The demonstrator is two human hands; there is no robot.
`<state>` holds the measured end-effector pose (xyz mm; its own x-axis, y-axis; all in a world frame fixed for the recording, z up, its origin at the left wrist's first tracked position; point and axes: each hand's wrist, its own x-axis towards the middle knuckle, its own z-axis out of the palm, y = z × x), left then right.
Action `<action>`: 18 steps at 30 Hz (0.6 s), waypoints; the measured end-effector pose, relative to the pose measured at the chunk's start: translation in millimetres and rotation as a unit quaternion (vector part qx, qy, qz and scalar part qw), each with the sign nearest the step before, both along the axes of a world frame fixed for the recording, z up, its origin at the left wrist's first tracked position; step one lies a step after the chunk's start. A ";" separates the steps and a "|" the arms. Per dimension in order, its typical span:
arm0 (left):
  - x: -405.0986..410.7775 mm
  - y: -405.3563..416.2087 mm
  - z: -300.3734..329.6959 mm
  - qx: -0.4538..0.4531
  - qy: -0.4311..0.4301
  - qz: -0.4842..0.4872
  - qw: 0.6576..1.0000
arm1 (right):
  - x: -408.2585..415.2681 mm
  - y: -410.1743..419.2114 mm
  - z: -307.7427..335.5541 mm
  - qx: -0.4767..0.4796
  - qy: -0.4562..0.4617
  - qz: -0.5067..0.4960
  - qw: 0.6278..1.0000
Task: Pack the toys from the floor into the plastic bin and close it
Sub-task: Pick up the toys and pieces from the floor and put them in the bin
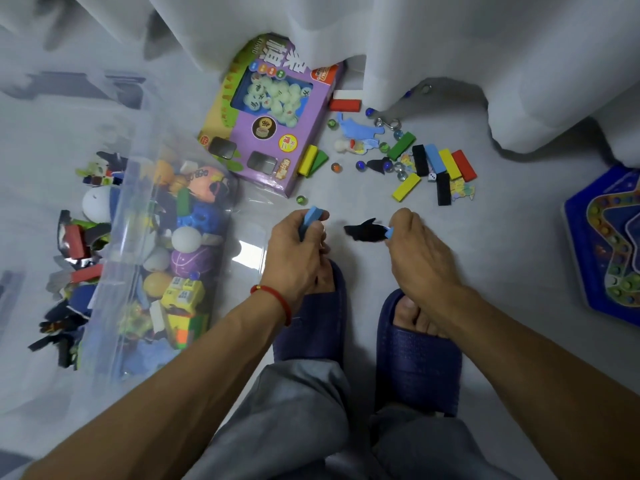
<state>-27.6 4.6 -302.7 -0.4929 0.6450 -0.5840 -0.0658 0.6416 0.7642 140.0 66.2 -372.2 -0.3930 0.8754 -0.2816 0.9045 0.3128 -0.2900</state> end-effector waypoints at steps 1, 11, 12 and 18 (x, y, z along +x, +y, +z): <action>0.2 -1.7 8.6 0.007 0.008 0.009 1.000 | 4.0 1.2 4.5 -0.039 0.002 -0.042 0.998; -43.2 -61.5 162.4 0.126 -0.021 0.091 0.988 | -52.7 27.7 227.1 -0.533 0.320 -0.090 0.778; -55.8 -70.9 176.1 0.142 -0.009 0.119 0.983 | -72.9 24.6 250.5 -0.529 0.305 -0.035 0.791; -131.0 -142.4 212.8 0.136 0.005 0.261 0.956 | -185.2 -25.9 337.4 -0.463 0.281 0.083 0.837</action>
<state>-158.6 -137.8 -89.9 -0.7931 0.4371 -0.4242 -0.3154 0.3011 0.8999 -45.2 40.3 -34.8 -0.7856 0.3053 -0.5383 0.5098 -0.1738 -0.8426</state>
